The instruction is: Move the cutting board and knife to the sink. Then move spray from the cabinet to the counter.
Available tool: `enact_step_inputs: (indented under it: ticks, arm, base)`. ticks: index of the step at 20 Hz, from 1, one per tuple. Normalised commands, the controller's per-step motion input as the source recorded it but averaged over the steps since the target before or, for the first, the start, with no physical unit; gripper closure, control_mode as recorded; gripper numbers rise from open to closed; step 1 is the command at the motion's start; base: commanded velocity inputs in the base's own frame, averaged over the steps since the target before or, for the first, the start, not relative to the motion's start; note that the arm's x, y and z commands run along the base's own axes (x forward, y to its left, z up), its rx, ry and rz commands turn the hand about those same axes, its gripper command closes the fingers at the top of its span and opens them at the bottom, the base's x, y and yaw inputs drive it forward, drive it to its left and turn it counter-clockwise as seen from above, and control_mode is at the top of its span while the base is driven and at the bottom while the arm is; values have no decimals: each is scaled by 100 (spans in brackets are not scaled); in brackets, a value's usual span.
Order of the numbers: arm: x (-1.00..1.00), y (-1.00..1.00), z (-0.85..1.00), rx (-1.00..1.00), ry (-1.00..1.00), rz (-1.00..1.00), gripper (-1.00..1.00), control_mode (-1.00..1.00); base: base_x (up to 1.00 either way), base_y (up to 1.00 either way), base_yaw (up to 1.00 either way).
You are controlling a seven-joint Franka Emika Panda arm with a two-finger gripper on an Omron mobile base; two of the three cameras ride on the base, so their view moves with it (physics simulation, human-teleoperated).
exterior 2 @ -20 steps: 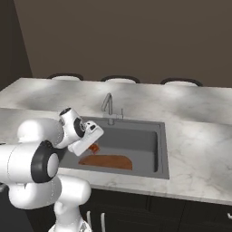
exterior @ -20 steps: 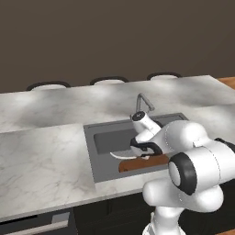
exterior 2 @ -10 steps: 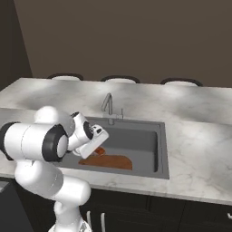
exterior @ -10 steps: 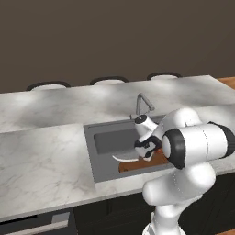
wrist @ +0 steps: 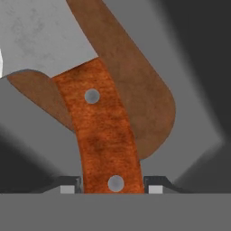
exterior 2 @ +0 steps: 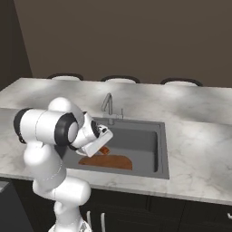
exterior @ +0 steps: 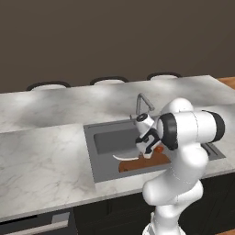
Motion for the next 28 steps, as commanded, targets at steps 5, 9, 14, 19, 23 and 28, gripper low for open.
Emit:
enact_step_inputs:
  ticks: [5, 9, 14, 19, 23, 28]
  arm:
    - [20, -5, -22, 7, 0, 3, 100, -100]
    - [26, -4, -22, 5, 0, 3, 100, -100]
    - [26, -2, -20, 6, 0, 1, 100, -100]
    - [21, 0, -22, 4, 1, 2, 100, -100]
    - [30, 0, -29, 0, 4, 1, 100, -100]
    - [33, 0, -29, 0, 6, 1, 100, -100]
  base:
    - [0, 0, 0]
    - [0, 0, 0]
    - [0, 0, 0]
    - [0, 0, 0]
    - [0, 0, 0]
    - [0, 0, 0]
